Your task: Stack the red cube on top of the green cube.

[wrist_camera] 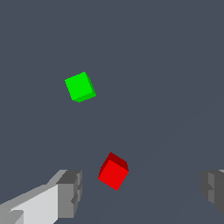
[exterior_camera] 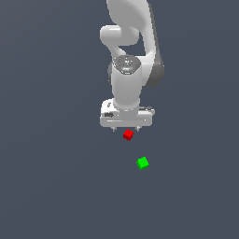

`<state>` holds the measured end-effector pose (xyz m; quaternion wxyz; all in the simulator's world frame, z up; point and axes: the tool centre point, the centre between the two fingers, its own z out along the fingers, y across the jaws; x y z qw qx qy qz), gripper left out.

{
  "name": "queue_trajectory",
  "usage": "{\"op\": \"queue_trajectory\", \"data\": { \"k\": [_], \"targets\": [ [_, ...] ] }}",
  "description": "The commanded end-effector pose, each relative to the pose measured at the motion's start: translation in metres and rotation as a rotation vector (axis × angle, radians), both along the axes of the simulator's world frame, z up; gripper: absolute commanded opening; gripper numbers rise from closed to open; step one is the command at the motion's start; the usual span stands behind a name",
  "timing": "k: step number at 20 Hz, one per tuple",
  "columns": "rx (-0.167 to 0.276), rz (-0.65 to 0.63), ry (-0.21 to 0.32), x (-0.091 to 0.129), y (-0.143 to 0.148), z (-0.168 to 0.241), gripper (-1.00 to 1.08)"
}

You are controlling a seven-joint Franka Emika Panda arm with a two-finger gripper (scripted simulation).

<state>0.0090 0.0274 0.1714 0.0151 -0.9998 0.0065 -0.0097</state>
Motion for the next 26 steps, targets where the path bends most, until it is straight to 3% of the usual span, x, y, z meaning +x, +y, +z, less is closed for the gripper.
{"op": "queue_trajectory", "data": {
  "k": [1,12,26],
  "targets": [
    [0.000,0.000,0.000,0.000,0.000,0.000,1.00],
    [-0.004,-0.081,0.004,-0.010,0.001,-0.015,1.00],
    [-0.018,-0.377,0.018,-0.046,0.011,-0.070,1.00]
  ]
}}
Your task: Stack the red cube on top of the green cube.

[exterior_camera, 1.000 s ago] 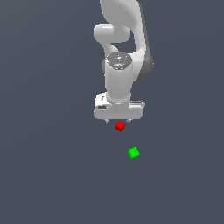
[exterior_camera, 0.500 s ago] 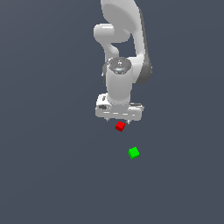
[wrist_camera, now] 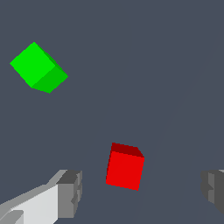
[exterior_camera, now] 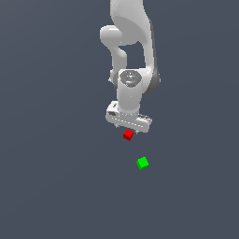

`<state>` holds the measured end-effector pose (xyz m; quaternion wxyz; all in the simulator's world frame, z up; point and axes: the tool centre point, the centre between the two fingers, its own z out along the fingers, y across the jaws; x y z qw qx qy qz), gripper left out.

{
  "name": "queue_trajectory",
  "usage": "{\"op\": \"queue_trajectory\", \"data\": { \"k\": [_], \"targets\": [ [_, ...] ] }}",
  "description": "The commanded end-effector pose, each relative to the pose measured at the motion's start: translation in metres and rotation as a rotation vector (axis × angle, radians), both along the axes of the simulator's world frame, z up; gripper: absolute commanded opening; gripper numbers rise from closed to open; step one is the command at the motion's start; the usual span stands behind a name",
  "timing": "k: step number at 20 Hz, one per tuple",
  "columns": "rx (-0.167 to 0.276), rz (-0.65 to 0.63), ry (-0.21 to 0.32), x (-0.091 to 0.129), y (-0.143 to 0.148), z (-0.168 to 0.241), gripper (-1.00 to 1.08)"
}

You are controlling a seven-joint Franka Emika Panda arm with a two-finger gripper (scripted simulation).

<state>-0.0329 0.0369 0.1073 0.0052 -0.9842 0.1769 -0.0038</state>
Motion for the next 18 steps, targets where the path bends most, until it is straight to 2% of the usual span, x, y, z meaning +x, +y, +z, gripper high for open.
{"op": "queue_trajectory", "data": {
  "k": [1,10,18],
  "targets": [
    [-0.003,-0.055,0.002,-0.006,0.003,-0.010,1.00],
    [-0.008,-0.175,0.008,-0.019,0.011,-0.033,1.00],
    [-0.009,-0.193,0.010,-0.021,0.012,-0.037,1.00]
  ]
}}
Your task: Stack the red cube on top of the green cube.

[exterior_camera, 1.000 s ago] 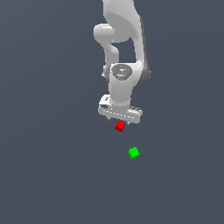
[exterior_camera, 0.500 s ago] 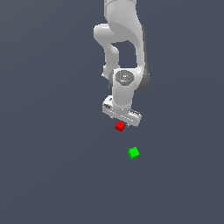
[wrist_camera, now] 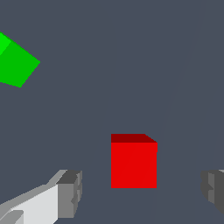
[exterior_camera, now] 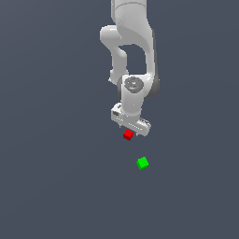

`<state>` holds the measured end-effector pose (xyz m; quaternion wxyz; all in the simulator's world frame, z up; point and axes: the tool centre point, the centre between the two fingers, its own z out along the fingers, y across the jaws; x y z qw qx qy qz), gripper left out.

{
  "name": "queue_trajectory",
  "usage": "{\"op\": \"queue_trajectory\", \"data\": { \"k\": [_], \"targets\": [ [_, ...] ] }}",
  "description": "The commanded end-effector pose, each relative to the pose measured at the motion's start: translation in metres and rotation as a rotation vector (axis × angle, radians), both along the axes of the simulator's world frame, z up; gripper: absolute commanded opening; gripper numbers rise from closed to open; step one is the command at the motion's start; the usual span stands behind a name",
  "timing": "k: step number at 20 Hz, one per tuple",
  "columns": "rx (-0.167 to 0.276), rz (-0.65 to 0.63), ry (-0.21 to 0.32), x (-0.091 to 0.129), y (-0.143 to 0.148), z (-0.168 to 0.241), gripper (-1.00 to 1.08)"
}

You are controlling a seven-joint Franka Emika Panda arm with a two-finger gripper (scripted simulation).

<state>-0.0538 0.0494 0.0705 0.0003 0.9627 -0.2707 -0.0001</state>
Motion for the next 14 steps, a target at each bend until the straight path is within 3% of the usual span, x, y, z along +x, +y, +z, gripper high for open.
{"op": "queue_trajectory", "data": {
  "k": [1,14],
  "targets": [
    [0.000,0.000,0.000,0.000,0.000,-0.001,1.00],
    [0.001,-0.005,0.000,0.000,0.000,-0.048,1.00]
  ]
}}
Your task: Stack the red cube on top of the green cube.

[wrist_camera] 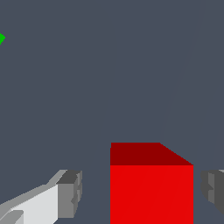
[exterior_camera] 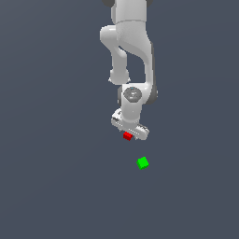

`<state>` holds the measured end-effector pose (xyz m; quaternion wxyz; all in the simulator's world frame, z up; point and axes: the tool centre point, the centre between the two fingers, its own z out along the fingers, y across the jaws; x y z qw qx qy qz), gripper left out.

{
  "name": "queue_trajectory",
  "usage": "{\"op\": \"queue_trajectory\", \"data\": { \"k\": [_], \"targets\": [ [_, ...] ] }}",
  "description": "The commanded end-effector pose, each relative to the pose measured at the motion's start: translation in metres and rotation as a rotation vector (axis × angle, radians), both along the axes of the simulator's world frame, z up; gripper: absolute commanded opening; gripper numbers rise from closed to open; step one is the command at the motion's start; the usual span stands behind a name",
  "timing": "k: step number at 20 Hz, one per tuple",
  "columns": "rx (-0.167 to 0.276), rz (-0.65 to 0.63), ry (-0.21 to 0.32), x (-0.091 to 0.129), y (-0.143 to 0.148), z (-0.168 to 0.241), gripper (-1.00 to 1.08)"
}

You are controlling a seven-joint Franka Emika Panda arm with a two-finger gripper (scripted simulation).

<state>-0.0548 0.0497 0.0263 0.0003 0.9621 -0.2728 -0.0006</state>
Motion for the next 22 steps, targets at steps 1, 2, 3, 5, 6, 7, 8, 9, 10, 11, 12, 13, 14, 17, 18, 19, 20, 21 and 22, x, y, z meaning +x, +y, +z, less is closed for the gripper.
{"op": "queue_trajectory", "data": {
  "k": [1,2,3,5,6,7,8,9,10,11,12,13,14,17,18,19,20,21,22],
  "targets": [
    [0.000,0.000,-0.001,0.001,0.000,-0.005,1.00],
    [0.000,0.000,-0.001,0.001,0.000,-0.006,1.00],
    [0.000,0.000,-0.001,0.001,0.000,-0.006,1.00],
    [0.000,0.000,-0.001,0.001,0.000,-0.006,-1.00],
    [0.000,0.000,-0.001,0.001,0.000,-0.006,-1.00],
    [0.000,0.000,-0.001,0.001,0.000,-0.006,-1.00],
    [0.000,0.000,-0.001,0.001,0.000,-0.006,-1.00],
    [0.000,0.000,-0.001,0.001,0.000,-0.006,-1.00],
    [0.000,0.000,-0.001,0.001,0.000,-0.006,-1.00],
    [0.000,0.000,-0.001,0.001,0.000,-0.006,-1.00],
    [0.000,0.000,-0.001,0.001,0.000,-0.006,-1.00],
    [0.000,0.000,-0.001,0.001,0.000,-0.006,-1.00],
    [0.001,0.000,-0.002,0.001,0.001,-0.006,-1.00],
    [0.001,0.000,-0.002,0.001,0.001,-0.004,-1.00],
    [0.001,0.000,-0.002,0.001,0.001,-0.002,-1.00],
    [0.001,0.000,-0.002,0.001,0.001,0.001,-1.00],
    [0.001,0.000,-0.002,0.001,0.001,0.004,-1.00],
    [0.001,0.000,-0.002,0.001,0.001,0.007,-1.00],
    [0.001,0.000,-0.002,0.000,0.001,0.011,-1.00]
  ]
}}
